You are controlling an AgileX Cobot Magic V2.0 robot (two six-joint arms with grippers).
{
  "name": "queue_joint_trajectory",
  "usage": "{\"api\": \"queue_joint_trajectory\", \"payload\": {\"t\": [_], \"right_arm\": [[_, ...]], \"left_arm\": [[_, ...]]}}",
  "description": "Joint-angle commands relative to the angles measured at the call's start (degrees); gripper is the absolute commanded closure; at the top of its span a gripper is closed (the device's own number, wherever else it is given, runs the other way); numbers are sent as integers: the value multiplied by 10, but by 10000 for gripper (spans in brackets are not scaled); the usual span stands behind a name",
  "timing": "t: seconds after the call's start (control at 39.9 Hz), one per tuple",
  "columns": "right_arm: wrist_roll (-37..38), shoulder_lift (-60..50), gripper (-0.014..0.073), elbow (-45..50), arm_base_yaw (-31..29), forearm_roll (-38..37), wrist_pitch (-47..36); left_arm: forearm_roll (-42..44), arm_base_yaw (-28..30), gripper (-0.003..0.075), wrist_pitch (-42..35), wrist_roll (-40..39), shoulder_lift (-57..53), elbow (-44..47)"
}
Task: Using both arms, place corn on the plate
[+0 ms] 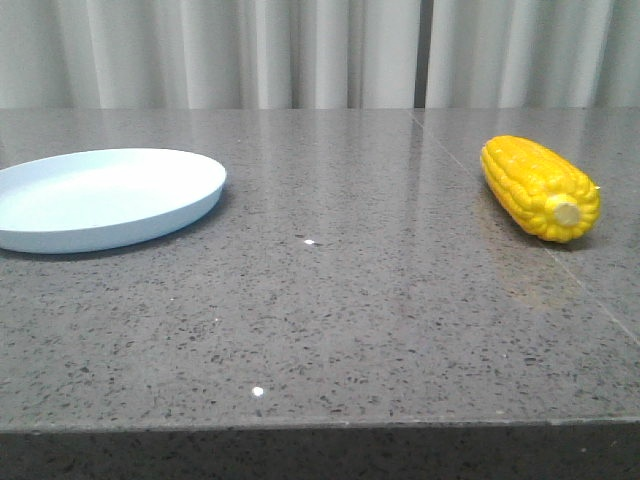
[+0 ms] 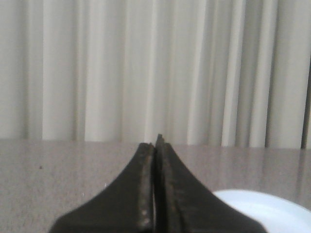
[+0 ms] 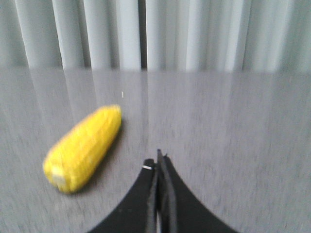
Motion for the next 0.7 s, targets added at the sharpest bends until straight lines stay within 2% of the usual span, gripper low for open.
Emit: {"api": "queue_joint_trajectory", "payload": {"t": [0.0, 0.1, 0.23, 0.35, 0.5, 0.55, 0.6, 0.68], "right_arm": [[-4, 12, 715, -87, -2, 0, 8], [-4, 62, 713, -153, -2, 1, 60], [-4, 138, 712, -202, -2, 13, 77], [-4, 201, 712, -218, -2, 13, 70], [-4, 213, 707, -218, -2, 13, 68], [-4, 213, 673, -218, -2, 13, 68], [-4, 213, 620, -218, -2, 13, 68], [-4, 213, 483, -218, -2, 12, 68]], "left_arm": [[5, 0, 741, 10, 0, 7, -81], [19, 0, 741, 99, 0, 50, -144], [34, 0, 741, 161, 0, 124, -199], [46, 0, 741, 158, 0, 176, -210], [46, 0, 727, 145, 0, 183, -210], [46, 0, 671, 145, 0, 183, -210], [46, 0, 581, 145, 0, 183, -210], [46, 0, 362, 145, 0, 183, -210]]}}
